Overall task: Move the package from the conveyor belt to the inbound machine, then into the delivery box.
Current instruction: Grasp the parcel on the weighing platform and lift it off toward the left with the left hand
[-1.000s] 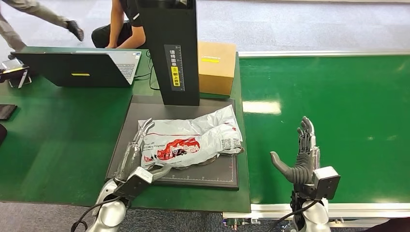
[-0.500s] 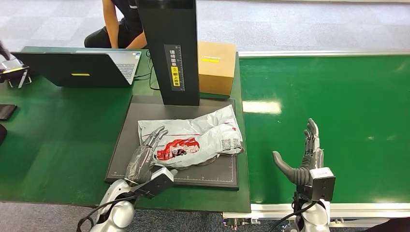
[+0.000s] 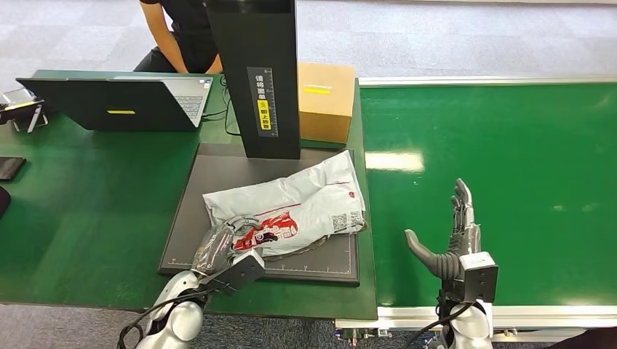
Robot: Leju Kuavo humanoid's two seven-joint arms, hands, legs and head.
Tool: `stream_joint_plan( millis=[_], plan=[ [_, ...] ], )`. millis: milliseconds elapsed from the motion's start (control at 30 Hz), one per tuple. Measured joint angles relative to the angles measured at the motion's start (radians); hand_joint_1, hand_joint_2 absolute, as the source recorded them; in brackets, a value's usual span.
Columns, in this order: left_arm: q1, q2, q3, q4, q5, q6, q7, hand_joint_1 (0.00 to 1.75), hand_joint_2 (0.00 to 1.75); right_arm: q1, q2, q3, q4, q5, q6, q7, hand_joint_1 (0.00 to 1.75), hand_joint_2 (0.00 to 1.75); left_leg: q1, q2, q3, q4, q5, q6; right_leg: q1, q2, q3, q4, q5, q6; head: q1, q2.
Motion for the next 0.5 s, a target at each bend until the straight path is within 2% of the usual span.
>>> stream_joint_plan(
  millis=[500],
  plan=[
    [-0.011,0.0,0.014,0.016,-0.007,0.028,-0.008,1.75,1.75,0.0,0.009,-0.006,0.0,0.0,0.0,0.0,0.0,1.75,0.0,0.0,0.0,0.0,0.0,0.0,0.0,0.0,0.0,0.0,0.0,0.0,0.0,0.0]
  ],
)
